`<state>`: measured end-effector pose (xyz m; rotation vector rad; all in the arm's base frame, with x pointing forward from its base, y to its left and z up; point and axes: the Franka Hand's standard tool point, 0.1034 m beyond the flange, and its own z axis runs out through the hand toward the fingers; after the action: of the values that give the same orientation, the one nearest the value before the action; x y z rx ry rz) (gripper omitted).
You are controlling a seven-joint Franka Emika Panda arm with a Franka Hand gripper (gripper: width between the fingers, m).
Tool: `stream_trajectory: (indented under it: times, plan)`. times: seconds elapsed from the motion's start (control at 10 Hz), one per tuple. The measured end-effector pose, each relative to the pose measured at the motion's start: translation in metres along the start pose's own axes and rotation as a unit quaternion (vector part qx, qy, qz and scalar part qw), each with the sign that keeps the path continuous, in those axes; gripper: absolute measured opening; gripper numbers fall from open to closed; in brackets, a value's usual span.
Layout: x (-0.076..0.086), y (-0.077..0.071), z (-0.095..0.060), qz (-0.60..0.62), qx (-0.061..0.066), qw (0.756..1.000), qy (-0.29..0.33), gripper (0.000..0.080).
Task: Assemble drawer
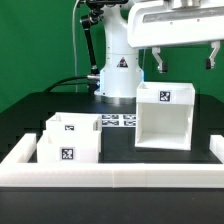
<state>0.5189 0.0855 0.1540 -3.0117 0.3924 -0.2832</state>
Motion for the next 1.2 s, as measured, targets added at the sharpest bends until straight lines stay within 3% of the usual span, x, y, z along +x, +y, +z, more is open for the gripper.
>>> stream_trajectory:
  times: [0.2,0.4,0.6,0.8,1.2]
  plan:
    - [-0.025,-0.002,0.008,-0.007,-0.003,1.000,-0.009,0.0649]
    - [-0.024,-0.002,0.007,-0.007,-0.002,1.000,-0.009,0.0649]
    - [-0.029,0.002,0.009,-0.018,-0.010,0.998,-0.066,0.0649]
    - [-0.047,0.006,0.020,-0.040,-0.024,0.991,-0.128,0.0649]
    - [-0.059,0.002,0.031,-0.042,-0.028,0.988,-0.144,0.0649]
